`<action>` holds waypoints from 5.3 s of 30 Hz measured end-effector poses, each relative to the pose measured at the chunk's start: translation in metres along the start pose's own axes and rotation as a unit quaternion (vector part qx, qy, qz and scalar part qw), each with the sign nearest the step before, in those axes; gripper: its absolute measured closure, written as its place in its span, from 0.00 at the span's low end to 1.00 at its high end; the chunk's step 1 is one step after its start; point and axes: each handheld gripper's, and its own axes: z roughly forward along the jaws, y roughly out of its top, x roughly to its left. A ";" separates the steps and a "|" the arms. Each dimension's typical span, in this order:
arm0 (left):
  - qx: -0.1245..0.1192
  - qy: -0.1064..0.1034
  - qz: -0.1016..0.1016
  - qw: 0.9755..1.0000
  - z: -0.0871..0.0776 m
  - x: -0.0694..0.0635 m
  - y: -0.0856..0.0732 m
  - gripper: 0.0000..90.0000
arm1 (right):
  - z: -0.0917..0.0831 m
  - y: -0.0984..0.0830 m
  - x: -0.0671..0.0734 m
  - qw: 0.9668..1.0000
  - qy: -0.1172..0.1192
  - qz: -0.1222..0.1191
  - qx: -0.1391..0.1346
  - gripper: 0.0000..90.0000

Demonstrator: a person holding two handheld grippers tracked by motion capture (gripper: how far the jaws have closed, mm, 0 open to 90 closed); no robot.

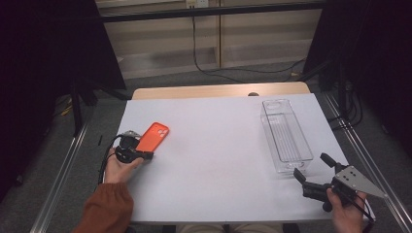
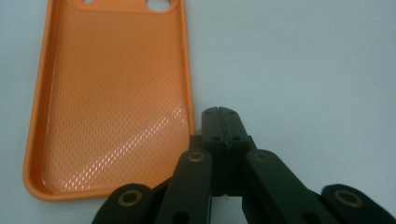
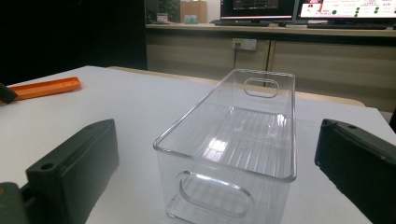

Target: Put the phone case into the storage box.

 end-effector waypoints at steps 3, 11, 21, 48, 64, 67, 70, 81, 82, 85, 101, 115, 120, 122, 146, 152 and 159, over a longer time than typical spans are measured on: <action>-0.028 -0.014 0.003 1.000 -0.005 -0.002 0.002 1.00 | 0.000 0.000 0.000 1.000 0.000 -0.001 0.000 0.00; -0.059 -0.002 -0.003 0.998 -0.014 0.002 0.002 0.98 | 0.000 0.000 0.000 1.000 0.000 0.000 0.000 0.00; -0.100 0.000 -0.001 0.995 -0.025 0.000 0.007 0.89 | 0.000 0.000 0.000 1.000 0.001 -0.001 0.000 0.00; -0.119 0.093 0.008 0.989 -0.036 0.005 0.018 0.04 | 0.000 0.000 0.000 1.000 0.002 0.001 0.001 0.00; -0.108 0.113 -0.008 0.988 -0.019 0.032 0.022 0.08 | 0.000 0.000 -0.001 1.000 -0.001 -0.001 0.001 0.00; -0.090 0.101 -0.022 0.991 -0.015 0.037 0.025 0.08 | 0.001 0.000 -0.001 1.000 0.000 0.000 0.001 0.00; -0.066 0.102 -0.022 0.992 -0.010 0.039 0.032 0.06 | 0.001 0.000 -0.001 1.000 0.000 0.000 0.001 0.00; 0.007 0.080 0.011 0.997 0.008 0.037 0.056 0.06 | 0.000 0.000 0.000 1.000 0.000 -0.002 0.001 0.00; 0.008 0.078 0.009 0.997 0.009 0.037 0.056 0.06 | 0.000 0.000 0.000 1.000 0.000 -0.001 0.001 0.00; 0.014 0.066 0.000 0.998 0.012 0.039 0.056 0.05 | 0.001 0.000 -0.001 1.000 0.000 -0.001 0.001 0.00; 0.063 0.077 0.010 0.995 0.033 0.040 0.059 0.07 | 0.001 0.000 0.000 1.000 0.000 -0.005 0.002 0.00; 0.089 0.089 0.015 0.992 0.045 0.038 0.057 0.00 | 0.001 0.000 0.000 1.000 0.001 -0.005 0.002 0.00; 0.092 0.091 0.019 0.991 0.046 0.038 0.056 0.00 | 0.001 0.000 0.000 1.000 0.001 -0.005 0.002 0.00; 0.088 0.093 0.020 0.992 0.046 0.038 0.055 0.00 | 0.001 0.000 0.000 1.000 0.003 -0.004 0.004 0.00; 0.061 0.107 0.004 0.992 0.040 0.028 0.050 0.18 | 0.001 -0.001 0.000 1.000 0.003 -0.004 0.005 0.00; 0.064 0.109 0.009 0.992 0.039 0.028 0.051 0.18 | 0.001 -0.001 0.000 1.000 0.002 -0.004 0.005 0.00; 0.056 0.110 -0.004 0.992 0.040 0.027 0.050 0.18 | 0.000 0.000 0.000 1.000 0.003 -0.003 0.005 0.00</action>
